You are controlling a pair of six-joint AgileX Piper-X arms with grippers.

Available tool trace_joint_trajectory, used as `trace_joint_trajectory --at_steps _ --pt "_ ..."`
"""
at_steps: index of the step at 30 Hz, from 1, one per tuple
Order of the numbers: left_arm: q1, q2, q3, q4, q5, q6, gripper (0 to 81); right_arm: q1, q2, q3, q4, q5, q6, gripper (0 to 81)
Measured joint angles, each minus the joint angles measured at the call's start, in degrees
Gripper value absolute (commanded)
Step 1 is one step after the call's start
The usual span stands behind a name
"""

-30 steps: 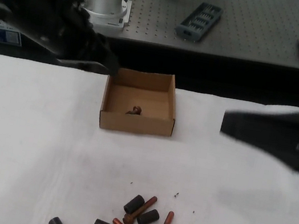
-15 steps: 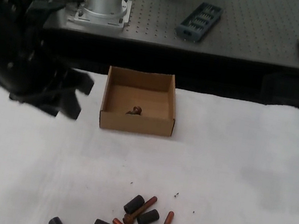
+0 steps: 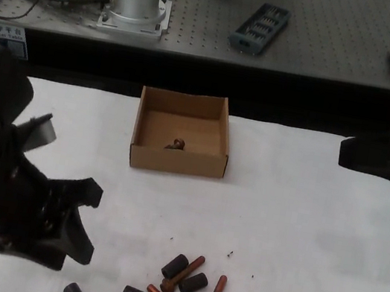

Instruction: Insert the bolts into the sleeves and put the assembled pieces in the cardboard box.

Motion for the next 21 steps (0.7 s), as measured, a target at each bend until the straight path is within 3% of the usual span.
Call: trace_joint_trajectory --at_steps 5,13,21 --pt "0.0 0.0 1.9 -5.04 0.88 -12.28 28.5 0.0 0.0 0.0 0.42 0.0 0.0 5.3" --pt "0.0 0.0 1.9 -5.94 -2.78 -20.91 28.5 0.0 0.0 0.0 0.4 0.0 -0.07 5.3" --pt "-3.04 0.0 2.03 -3.66 -14.63 -28.71 28.5 0.0 0.0 0.0 0.4 0.0 -0.07 5.3"
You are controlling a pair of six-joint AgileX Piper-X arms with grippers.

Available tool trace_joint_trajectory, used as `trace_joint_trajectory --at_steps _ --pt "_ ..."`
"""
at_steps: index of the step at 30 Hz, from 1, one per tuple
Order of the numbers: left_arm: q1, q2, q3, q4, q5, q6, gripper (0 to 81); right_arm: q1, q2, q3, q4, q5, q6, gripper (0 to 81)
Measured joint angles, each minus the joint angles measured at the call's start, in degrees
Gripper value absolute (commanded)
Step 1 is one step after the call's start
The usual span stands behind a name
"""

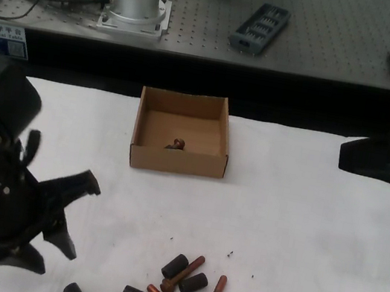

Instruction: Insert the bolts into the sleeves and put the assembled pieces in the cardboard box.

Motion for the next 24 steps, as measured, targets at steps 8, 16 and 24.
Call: trace_joint_trajectory --at_steps 8,16,24 --pt "-2.88 0.54 0.0 -0.77 -3.63 -10.69 28.5 0.0 0.0 0.0 0.0 0.55 0.0 5.3" --pt "-4.49 2.61 0.0 -0.96 -5.36 -17.05 28.5 0.0 0.0 0.0 0.0 1.27 0.0 5.3" --pt "-4.62 2.94 0.0 -0.96 -11.41 -22.05 28.4 0.0 0.0 0.0 0.0 3.95 0.0 5.3"
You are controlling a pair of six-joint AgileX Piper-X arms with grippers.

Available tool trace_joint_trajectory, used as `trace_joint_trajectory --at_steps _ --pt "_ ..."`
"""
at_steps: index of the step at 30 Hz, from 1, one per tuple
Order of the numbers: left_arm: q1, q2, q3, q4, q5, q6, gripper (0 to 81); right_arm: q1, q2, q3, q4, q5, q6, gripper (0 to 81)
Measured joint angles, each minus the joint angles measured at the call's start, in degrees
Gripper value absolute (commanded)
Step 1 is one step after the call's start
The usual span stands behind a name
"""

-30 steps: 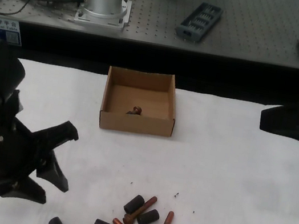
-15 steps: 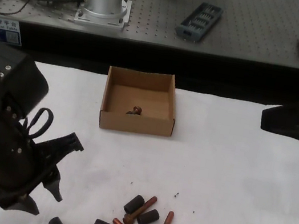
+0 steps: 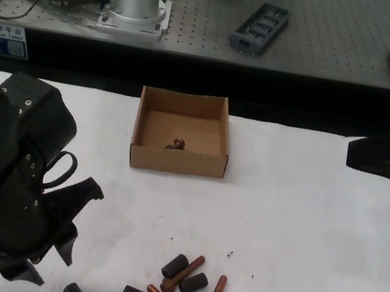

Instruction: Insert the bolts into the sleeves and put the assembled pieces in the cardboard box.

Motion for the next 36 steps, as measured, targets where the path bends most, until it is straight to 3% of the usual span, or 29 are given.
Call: trace_joint_trajectory --at_steps 6,13,20,36 --pt "0.0 0.12 0.0 0.0 -1.33 -0.68 20.9 0.0 0.43 0.0 0.0 2.11 0.0 5.3" --pt "-2.1 2.92 0.0 -1.12 0.28 -0.86 31.0 0.0 1.93 0.11 0.46 2.24 0.0 5.3" --pt "-3.58 2.91 0.0 -4.36 0.42 -3.79 25.4 0.0 1.89 0.13 0.86 2.24 0.0 5.3" --pt "-5.93 2.91 1.68 -4.71 -2.25 -4.26 27.9 0.0 1.89 0.13 0.82 2.24 0.0 5.3"
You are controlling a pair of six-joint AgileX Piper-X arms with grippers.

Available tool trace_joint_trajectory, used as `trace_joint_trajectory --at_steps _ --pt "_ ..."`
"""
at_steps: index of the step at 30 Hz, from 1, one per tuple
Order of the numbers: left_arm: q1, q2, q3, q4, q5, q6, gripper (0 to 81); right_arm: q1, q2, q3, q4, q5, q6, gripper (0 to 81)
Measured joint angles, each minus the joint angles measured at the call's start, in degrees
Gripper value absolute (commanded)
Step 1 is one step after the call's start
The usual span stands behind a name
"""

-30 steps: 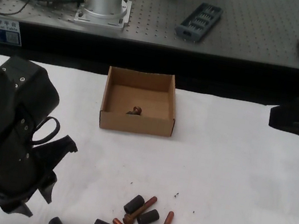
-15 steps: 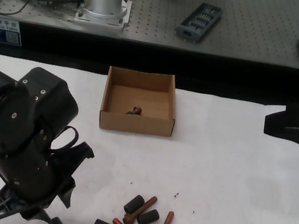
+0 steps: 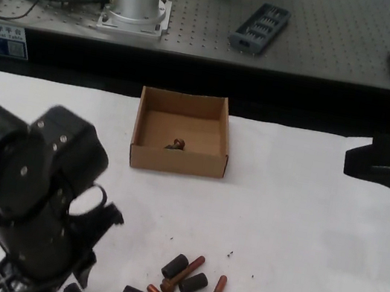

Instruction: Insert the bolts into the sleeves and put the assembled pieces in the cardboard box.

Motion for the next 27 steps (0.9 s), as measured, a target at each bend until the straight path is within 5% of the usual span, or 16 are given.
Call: trace_joint_trajectory --at_steps 3,27 --pt "-1.32 0.0 1.83 -0.29 -0.04 -0.32 32.6 0.0 0.0 0.0 0.0 0.0 0.0 5.3" --pt "-2.73 0.0 3.84 -6.38 1.2 -6.73 32.7 0.0 0.0 0.0 0.0 0.0 -0.41 5.3"
